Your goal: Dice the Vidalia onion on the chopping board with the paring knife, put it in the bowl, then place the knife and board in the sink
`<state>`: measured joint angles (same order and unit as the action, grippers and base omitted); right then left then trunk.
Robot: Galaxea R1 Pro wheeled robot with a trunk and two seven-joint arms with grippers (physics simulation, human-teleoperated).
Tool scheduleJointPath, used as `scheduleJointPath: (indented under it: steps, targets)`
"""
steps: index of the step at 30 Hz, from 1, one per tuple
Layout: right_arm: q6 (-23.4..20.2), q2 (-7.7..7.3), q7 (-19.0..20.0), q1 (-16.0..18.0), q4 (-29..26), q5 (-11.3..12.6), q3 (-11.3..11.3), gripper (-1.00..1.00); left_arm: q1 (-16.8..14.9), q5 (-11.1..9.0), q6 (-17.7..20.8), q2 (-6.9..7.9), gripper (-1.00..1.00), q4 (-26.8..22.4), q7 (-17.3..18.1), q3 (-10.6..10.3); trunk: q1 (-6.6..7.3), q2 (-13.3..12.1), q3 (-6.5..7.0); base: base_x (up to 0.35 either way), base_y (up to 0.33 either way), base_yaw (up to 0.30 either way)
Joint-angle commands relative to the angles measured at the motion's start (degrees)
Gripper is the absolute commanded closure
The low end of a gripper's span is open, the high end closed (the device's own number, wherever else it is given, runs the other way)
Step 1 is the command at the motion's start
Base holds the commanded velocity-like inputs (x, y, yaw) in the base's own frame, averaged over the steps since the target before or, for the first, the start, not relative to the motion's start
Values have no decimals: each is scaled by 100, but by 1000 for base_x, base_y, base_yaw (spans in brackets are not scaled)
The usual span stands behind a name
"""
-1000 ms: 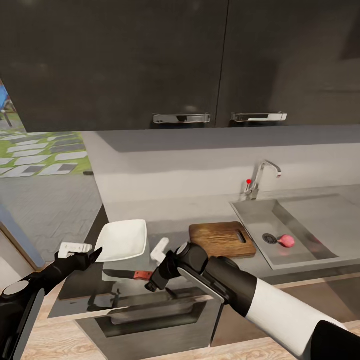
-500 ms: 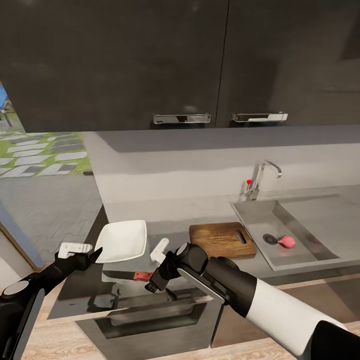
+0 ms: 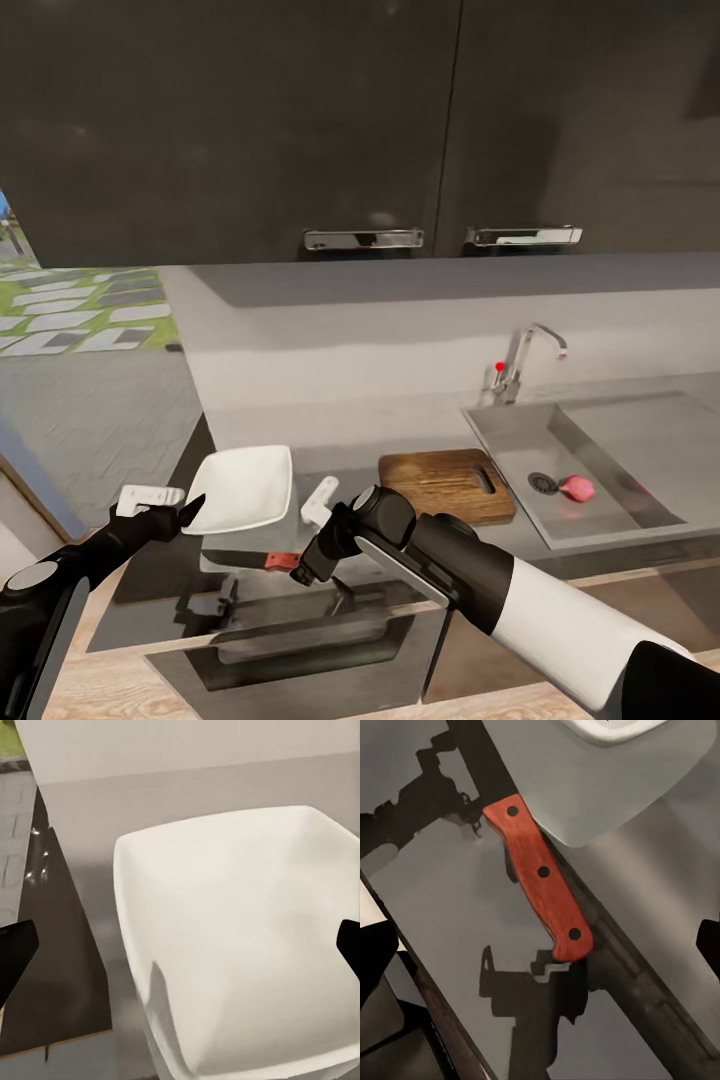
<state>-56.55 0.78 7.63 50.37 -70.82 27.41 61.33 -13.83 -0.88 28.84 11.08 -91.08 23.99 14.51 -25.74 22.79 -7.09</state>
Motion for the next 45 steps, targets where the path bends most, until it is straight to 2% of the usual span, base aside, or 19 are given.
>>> scheduleJointPath:
  steps: [1, 9, 25, 45]
  targets:
    - [-20, 1, 56, 7, -2, -60, 1, -100, -6, -9, 43, -1, -100, -6, 27, 8, -4, 13, -13, 94, 0, 0]
    - [-23, 1, 55, 7, -2, -61, 1, -100, -6, -9, 43, -1, -100, -6, 26, 8, -4, 13, -13, 192, 0, 0]
    - [-24, 1, 54, 7, -2, -61, 1, -100, -6, -9, 43, -1, -100, -6, 27, 8, -4, 13, -21, 8, 0, 0]
    - [-23, 1, 54, 7, -2, -60, 1, -100, -6, -9, 43, -1, -100, -6, 26, 8, -4, 13, -194, 0, 0, 0]
